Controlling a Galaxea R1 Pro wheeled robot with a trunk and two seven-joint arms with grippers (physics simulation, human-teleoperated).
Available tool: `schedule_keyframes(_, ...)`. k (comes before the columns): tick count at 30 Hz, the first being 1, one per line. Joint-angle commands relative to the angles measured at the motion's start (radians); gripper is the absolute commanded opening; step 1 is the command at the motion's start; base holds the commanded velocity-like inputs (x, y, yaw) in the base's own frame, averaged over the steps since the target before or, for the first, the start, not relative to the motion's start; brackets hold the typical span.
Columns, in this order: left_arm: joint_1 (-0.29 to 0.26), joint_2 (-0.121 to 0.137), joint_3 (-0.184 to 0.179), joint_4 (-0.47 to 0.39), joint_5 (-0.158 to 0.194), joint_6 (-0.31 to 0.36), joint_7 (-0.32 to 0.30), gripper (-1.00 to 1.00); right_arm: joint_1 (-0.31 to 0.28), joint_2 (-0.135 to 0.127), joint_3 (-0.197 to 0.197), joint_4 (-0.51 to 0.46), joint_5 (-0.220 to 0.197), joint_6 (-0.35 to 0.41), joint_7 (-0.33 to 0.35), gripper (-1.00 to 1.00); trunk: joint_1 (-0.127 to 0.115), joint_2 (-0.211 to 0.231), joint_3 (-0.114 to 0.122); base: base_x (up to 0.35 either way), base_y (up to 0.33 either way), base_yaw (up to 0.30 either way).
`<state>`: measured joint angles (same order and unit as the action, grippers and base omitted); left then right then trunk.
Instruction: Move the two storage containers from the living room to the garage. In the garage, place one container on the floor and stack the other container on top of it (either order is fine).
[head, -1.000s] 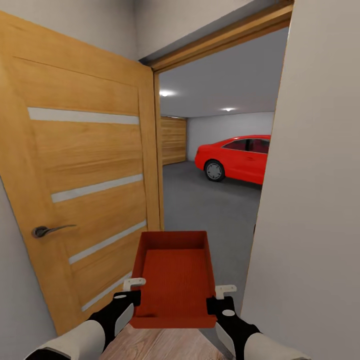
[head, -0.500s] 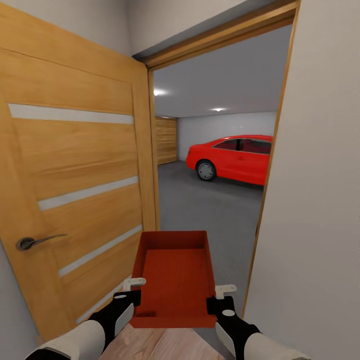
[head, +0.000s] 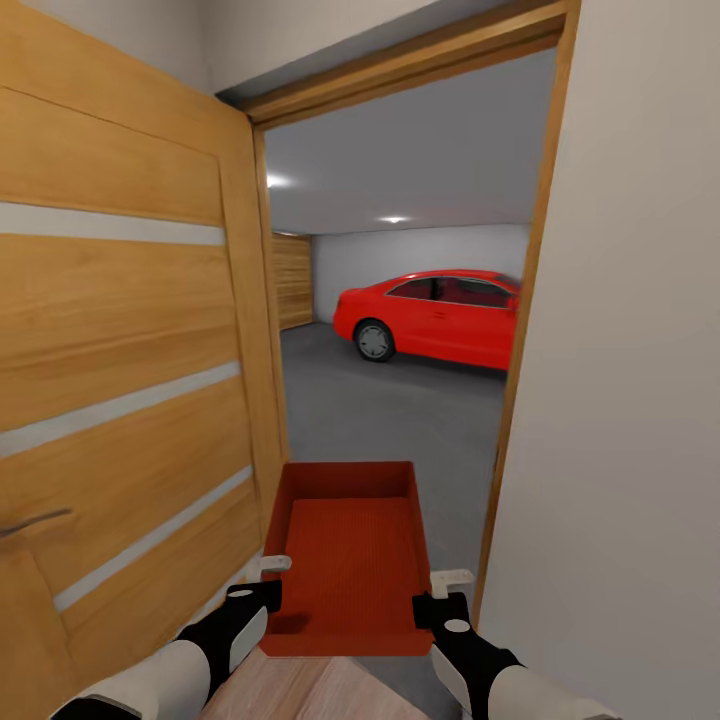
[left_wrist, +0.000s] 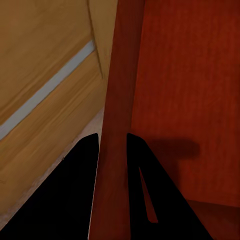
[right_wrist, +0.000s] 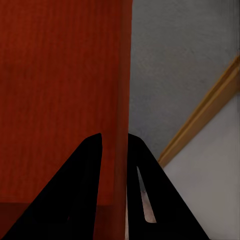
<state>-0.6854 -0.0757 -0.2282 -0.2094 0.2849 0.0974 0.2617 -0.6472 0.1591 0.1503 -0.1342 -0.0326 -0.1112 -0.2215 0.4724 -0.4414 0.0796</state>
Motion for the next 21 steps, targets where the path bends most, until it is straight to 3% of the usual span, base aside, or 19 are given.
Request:
schedule_keyframes(1,0.000,0.013,0.030,-0.005,-0.021,-0.021,0.014,-1.00,0.000,0.000,-0.017,0.002,-0.010,-0.001,-0.002,-1.00,0.001,-0.001,0.000,0.191,0.265,-0.283)
schedule_keyframes(11,0.000,0.013,0.030,-0.005,-0.021,-0.021,0.014,-1.00,0.000,0.000,-0.018,0.002,-0.010,-0.002,-0.002,-1.00,0.001,-0.001,0.000,0.192,0.267,-0.058)
schedule_keyframes(21,0.000,0.013,0.030,-0.005,-0.021,-0.021,0.014,-1.00,0.000,0.001,-0.018,0.002,-0.010,-0.002,-0.003,-1.00,0.001,-0.001,0.000,0.194,0.267,-0.213)
